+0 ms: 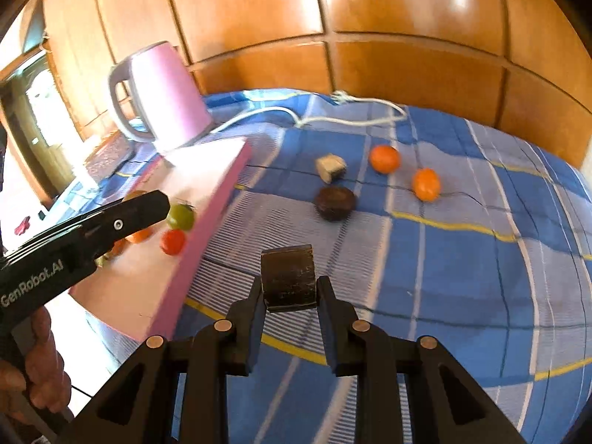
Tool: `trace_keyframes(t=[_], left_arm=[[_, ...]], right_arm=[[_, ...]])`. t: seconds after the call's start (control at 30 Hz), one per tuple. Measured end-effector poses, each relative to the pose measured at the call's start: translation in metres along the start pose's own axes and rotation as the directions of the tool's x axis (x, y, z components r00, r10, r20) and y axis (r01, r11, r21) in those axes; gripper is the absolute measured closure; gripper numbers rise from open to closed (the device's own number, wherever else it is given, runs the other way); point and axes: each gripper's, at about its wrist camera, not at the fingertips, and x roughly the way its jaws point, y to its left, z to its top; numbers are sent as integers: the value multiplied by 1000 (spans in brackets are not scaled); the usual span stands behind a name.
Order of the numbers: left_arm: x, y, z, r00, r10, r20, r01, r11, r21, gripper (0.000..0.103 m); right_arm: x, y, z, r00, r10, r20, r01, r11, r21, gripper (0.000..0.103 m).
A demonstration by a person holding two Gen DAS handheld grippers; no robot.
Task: Organize fruits
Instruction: 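Carry the potato and eggplant slice into the white tray and open both tools, then withdraw both tools from the tray toward the remaining produce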
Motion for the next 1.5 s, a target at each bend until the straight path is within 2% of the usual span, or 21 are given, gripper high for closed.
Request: trace_keyframes(t=[0.13, 0.47, 0.7, 0.77, 0.87, 1.03, 1.13, 1.2, 1.5], left_arm=[[-6, 24, 5, 998, 58, 18, -58, 998, -19, 77], [-8, 78, 3, 985, 174, -17, -175, 978, -112, 76], [-4, 95, -1, 974, 220, -58, -227, 960, -166, 76], [-3, 96, -3, 971, 231, -64, -238, 957, -167, 72], [-3, 97, -4, 970, 232, -69, -240, 954, -179, 66], [-3, 94, -4, 970, 234, -67, -243, 955, -171, 66], [-3, 92, -4, 972, 224, -68, -232, 958, -171, 66], [-3, 90, -3, 974, 215, -72, -224, 960, -169, 61], [1, 74, -4, 976, 205, -75, -212, 971, -113, 60]], right_arm=[[4, 19, 10, 999, 53, -3, -53, 998, -38, 76], [22, 82, 24, 977, 203, -60, -210, 968, -140, 76], [38, 104, 34, 959, 268, -98, -279, 951, -130, 74], [38, 106, 31, 955, 280, -101, -291, 949, -118, 72], [40, 104, 27, 957, 271, -107, -282, 953, -106, 71], [38, 94, 22, 963, 250, -105, -258, 964, -67, 71], [36, 86, 21, 971, 221, -94, -225, 973, -43, 71], [35, 80, 20, 977, 195, -84, -198, 980, -25, 71], [28, 39, 16, 995, 91, -43, -86, 992, 94, 71]])
